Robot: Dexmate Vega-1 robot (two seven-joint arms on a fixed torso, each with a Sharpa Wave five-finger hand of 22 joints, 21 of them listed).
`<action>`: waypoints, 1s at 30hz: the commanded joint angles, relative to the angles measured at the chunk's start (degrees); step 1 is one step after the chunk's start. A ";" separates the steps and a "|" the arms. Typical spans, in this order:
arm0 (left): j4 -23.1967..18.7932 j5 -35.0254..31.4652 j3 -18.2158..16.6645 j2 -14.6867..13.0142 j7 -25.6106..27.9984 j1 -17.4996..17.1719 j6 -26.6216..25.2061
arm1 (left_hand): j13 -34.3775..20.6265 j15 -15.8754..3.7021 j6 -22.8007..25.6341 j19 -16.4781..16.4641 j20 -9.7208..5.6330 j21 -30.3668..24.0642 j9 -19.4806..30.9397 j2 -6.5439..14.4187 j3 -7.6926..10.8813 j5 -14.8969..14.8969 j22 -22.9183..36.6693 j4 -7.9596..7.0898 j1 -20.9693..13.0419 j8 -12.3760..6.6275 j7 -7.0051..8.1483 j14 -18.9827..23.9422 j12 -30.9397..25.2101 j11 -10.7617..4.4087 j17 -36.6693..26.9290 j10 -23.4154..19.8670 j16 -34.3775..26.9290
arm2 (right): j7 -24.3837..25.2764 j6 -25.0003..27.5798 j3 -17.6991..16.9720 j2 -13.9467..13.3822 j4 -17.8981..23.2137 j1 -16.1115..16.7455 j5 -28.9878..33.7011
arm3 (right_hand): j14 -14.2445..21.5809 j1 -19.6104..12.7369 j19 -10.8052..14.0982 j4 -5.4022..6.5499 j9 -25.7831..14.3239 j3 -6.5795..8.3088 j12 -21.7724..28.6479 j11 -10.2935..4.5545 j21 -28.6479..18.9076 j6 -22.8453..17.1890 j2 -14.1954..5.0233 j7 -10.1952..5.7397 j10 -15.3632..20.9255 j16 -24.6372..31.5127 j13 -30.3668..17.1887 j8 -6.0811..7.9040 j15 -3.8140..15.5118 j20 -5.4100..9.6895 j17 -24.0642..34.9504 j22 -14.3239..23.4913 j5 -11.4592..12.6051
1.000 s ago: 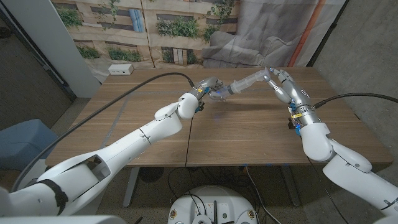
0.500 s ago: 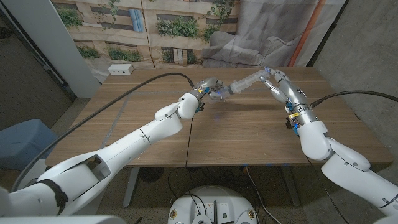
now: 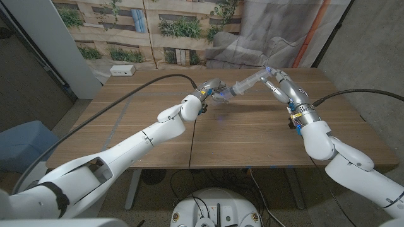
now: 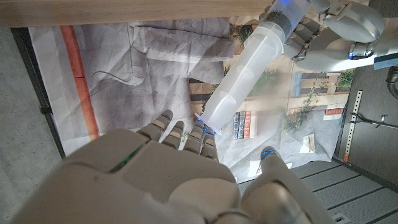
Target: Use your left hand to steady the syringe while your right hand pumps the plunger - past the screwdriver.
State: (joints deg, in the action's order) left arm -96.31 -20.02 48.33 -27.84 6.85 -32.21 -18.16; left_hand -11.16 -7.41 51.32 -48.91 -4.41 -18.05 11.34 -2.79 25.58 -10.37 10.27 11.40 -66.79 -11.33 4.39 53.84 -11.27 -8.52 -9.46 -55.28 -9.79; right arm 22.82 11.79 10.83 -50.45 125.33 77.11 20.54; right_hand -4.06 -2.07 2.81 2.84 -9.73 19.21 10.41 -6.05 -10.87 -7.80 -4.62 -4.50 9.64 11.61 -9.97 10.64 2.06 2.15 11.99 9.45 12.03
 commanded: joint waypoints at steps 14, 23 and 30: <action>1.52 0.29 0.26 0.70 0.39 0.95 1.48 | -0.01 -6.00 5.16 -2.72 -6.83 -0.42 0.24 7.32 2.26 -0.32 0.22 -1.33 3.29 -0.35 -2.50 1.07 -0.53 -1.71 -0.25 -2.92 -0.44 | -2.61 1.30 3.44 -1.35 -0.30 -3.19 1.25 | 0.22 0.69 0.81 0.47 -0.23 0.30 0.62 0.23 -0.29 -1.10 -1.19 -0.10 1.26 0.46 -0.33 0.48 1.80 1.03 0.29 0.25 -0.39; 1.92 0.31 0.53 1.06 -0.02 1.45 1.58 | -0.02 -6.03 5.34 -3.05 -6.84 -0.54 0.23 7.33 2.42 -0.32 0.23 -1.28 3.26 -0.37 -2.46 1.38 -0.60 -1.84 -0.26 -3.23 -0.49 | -2.75 1.18 4.58 -1.53 -0.76 -4.13 1.51 | 0.40 0.85 1.00 0.65 -0.24 0.32 0.62 0.32 -0.31 -1.35 -1.25 -0.07 1.51 0.61 -0.34 0.48 1.79 0.81 0.36 0.26 -0.40; 2.56 0.47 0.59 1.40 -0.19 2.03 1.98 | -0.03 -6.03 5.43 -3.02 -6.80 -0.52 0.23 7.33 2.55 -0.31 0.24 -1.27 3.28 -0.35 -2.66 1.52 -0.57 -1.84 -0.25 -3.26 -0.46 | -3.08 0.98 5.49 -1.61 -1.33 -5.27 1.63 | 0.54 0.91 1.18 0.77 -0.24 0.38 0.68 0.41 -0.34 -1.62 -1.34 -0.11 1.84 0.71 -0.35 0.51 1.80 1.05 0.39 0.26 -0.39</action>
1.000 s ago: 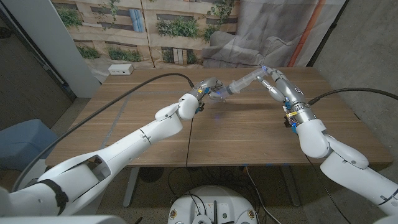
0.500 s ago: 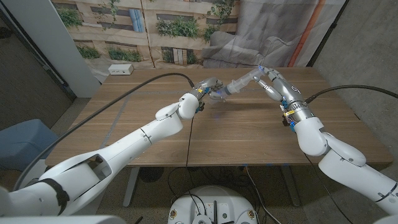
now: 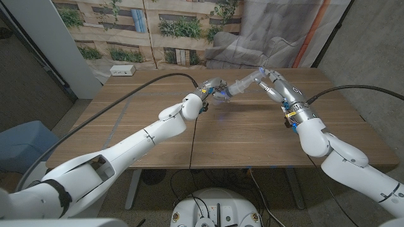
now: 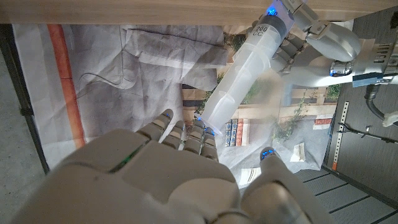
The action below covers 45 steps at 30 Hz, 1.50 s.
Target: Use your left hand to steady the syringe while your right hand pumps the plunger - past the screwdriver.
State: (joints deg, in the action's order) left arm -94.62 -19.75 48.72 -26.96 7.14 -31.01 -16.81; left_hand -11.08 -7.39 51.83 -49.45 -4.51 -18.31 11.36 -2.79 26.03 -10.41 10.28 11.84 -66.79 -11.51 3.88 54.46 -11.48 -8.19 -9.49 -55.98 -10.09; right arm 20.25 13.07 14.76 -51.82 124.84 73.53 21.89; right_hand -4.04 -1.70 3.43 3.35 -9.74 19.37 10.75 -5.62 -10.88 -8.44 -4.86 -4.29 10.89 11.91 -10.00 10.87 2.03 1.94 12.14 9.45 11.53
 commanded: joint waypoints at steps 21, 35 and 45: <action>1.68 0.94 0.46 1.03 -1.19 1.48 0.32 | -0.15 -6.06 4.82 -2.44 -6.61 -0.23 0.22 7.29 2.56 -0.29 0.26 -1.71 3.48 0.01 -1.99 0.97 -0.16 -2.12 -0.19 -2.38 -0.02 | -1.15 -0.06 4.71 0.82 -2.22 -4.26 -0.30 | 1.29 0.41 1.61 0.45 -0.25 0.53 0.47 -0.03 -0.55 -1.85 -1.33 -0.31 1.66 0.72 -0.36 0.34 1.99 1.19 0.23 0.25 0.19; 1.40 0.91 0.53 1.02 -0.64 1.23 -0.15 | -0.16 -6.08 4.65 -2.34 -6.64 -0.18 0.24 7.29 2.84 -0.30 0.27 -1.75 3.71 0.10 -1.80 0.90 -0.07 -2.43 -0.21 -2.27 0.02 | -1.09 -1.37 6.92 1.80 -3.90 -5.93 -0.91 | 1.87 0.24 2.38 0.41 -0.26 0.73 0.52 0.13 -0.65 -2.57 -1.28 -0.47 2.36 0.89 -0.38 0.42 1.72 0.65 0.18 0.25 0.19; 1.34 0.99 0.50 0.96 -0.54 1.19 -0.42 | -0.18 -6.13 4.56 -2.37 -6.63 -0.18 0.26 7.29 3.03 -0.32 0.28 -1.72 3.81 0.14 -1.73 0.98 -0.12 -2.44 -0.23 -2.47 -0.02 | -1.12 -1.78 8.21 2.50 -4.88 -7.10 -1.10 | 2.21 0.18 2.67 0.37 -0.27 0.81 0.54 0.15 -0.63 -3.00 -1.27 -0.43 2.83 1.04 -0.40 0.45 1.58 0.30 0.22 0.26 0.16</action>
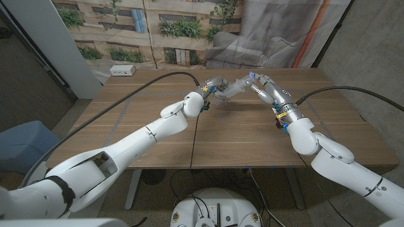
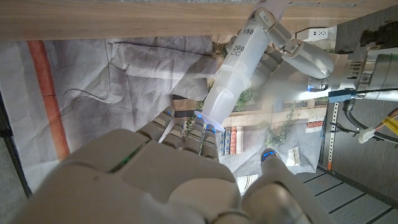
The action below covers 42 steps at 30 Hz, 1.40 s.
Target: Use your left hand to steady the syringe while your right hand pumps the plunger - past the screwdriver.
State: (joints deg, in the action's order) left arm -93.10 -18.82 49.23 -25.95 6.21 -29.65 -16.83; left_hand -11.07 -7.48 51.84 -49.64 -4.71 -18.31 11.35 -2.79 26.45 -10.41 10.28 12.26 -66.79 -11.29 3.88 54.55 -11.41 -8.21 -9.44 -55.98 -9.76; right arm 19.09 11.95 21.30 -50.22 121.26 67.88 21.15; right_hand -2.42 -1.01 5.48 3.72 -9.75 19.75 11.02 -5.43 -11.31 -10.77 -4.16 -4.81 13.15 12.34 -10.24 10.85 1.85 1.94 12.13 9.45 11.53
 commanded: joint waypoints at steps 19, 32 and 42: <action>-0.14 0.08 0.01 -0.09 0.33 0.17 -0.63 | -0.21 -6.10 4.79 -2.75 -6.59 -0.40 0.29 7.32 2.84 -0.32 0.29 -2.05 3.76 -0.16 -2.02 1.53 -0.36 -2.55 -0.36 -2.98 -0.55 | -0.82 -0.56 3.76 1.53 -2.05 -3.17 -0.29 | 1.08 -0.88 0.84 -0.25 -0.28 0.70 0.21 0.11 -0.07 -1.17 -2.40 0.38 1.18 0.89 -0.19 0.40 1.73 0.34 0.32 0.27 0.15; -0.62 -0.01 0.01 -0.21 0.71 -0.20 -0.88 | -0.23 -6.12 4.91 -2.92 -6.67 -0.47 0.29 7.30 2.94 -0.32 0.29 -2.04 3.77 -0.16 -2.19 1.81 -0.42 -2.40 -0.37 -3.25 -0.56 | -1.35 -1.52 4.56 1.58 -2.48 -3.72 -0.69 | 1.08 -0.83 0.95 -0.29 -0.29 0.62 0.12 0.21 -0.02 -1.29 -2.41 0.42 1.25 1.00 -0.20 0.33 1.43 0.28 0.47 0.27 0.09; -1.04 -0.10 0.03 -0.63 0.22 -0.22 -0.66 | -0.25 -6.17 4.89 -2.95 -6.61 -0.49 0.30 7.28 2.98 -0.33 0.30 -2.02 3.75 -0.13 -2.09 1.91 -0.35 -2.42 -0.38 -3.15 -0.55 | -2.00 -2.65 5.09 1.56 -3.10 -4.57 -0.80 | 1.25 -0.87 1.14 -0.36 -0.30 0.59 0.08 0.32 -0.03 -1.45 -2.43 0.49 1.36 1.13 -0.21 0.31 1.46 0.22 0.54 0.27 0.06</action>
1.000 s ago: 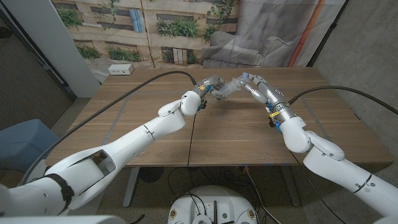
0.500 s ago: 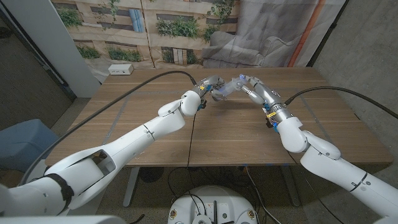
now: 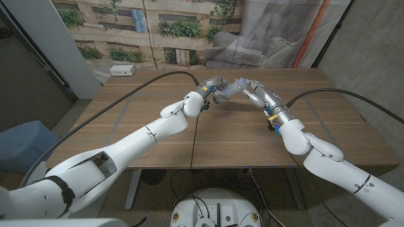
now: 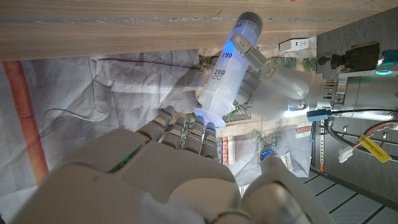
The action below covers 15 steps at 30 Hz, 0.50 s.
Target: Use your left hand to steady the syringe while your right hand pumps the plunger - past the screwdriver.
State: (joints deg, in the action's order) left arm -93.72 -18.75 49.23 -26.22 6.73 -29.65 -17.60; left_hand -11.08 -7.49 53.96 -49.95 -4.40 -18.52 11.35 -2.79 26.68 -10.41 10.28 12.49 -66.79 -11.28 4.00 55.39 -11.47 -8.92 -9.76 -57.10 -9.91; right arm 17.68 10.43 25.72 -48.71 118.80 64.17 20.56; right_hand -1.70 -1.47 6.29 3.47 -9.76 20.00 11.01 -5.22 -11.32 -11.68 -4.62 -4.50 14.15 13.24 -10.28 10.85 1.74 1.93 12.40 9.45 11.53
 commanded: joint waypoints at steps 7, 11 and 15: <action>-0.35 -0.22 0.08 -0.43 -0.53 -0.13 0.58 | -0.26 -6.14 2.83 -2.65 -6.89 -0.30 0.32 7.32 2.80 -0.34 0.31 -2.28 3.75 -0.14 -2.21 1.13 -0.25 -1.61 -0.08 -1.98 -0.39 | -1.06 -2.13 1.18 0.16 -1.04 -1.44 -0.18 | 0.54 -0.39 0.36 -0.13 -0.29 0.32 0.06 0.09 0.00 -0.69 -1.99 0.22 0.40 0.28 -0.17 0.33 1.56 0.23 0.33 0.27 0.04; -0.50 -0.36 0.08 -0.52 -0.68 -0.14 0.45 | -0.27 -6.09 2.74 -2.57 -6.84 -0.28 0.32 7.30 2.83 -0.34 0.32 -2.32 3.84 -0.10 -2.17 1.05 -0.26 -1.69 -0.05 -2.04 -0.32 | -0.56 -1.86 1.07 0.36 -1.03 -1.31 0.15 | 0.63 -0.42 0.52 -0.17 -0.29 0.32 0.02 0.07 -0.04 -0.68 -2.02 0.22 0.35 0.34 -0.17 0.29 1.48 0.27 0.35 0.27 0.03; -0.91 -0.36 -0.06 -0.77 -0.81 -0.37 0.17 | -0.27 -6.14 2.72 -2.60 -6.87 -0.29 0.33 7.34 2.86 -0.35 0.32 -2.33 3.85 -0.09 -2.14 1.11 -0.23 -1.79 -0.07 -1.99 -0.34 | 0.64 -1.42 0.45 0.48 -0.87 -0.68 0.44 | 0.73 -0.44 0.56 -0.20 -0.29 0.31 0.01 0.05 -0.02 -0.68 -2.02 0.23 0.39 0.40 -0.18 0.25 1.55 0.23 0.39 0.27 0.02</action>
State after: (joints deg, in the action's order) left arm -94.05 -18.91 49.23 -26.62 6.33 -29.76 -17.49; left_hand -11.08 -7.59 53.95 -50.06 -4.51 -18.47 11.61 -2.79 26.68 -10.41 10.49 12.49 -66.79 -11.08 4.00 55.49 -11.46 -8.92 -9.62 -57.10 -9.97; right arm 17.04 8.92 26.56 -48.61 118.04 63.13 20.44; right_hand -1.39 -1.47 6.28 3.47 -9.75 20.00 10.64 -5.22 -11.32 -11.88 -4.62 -4.29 14.12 13.24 -10.24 10.85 2.06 1.93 12.67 9.45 11.53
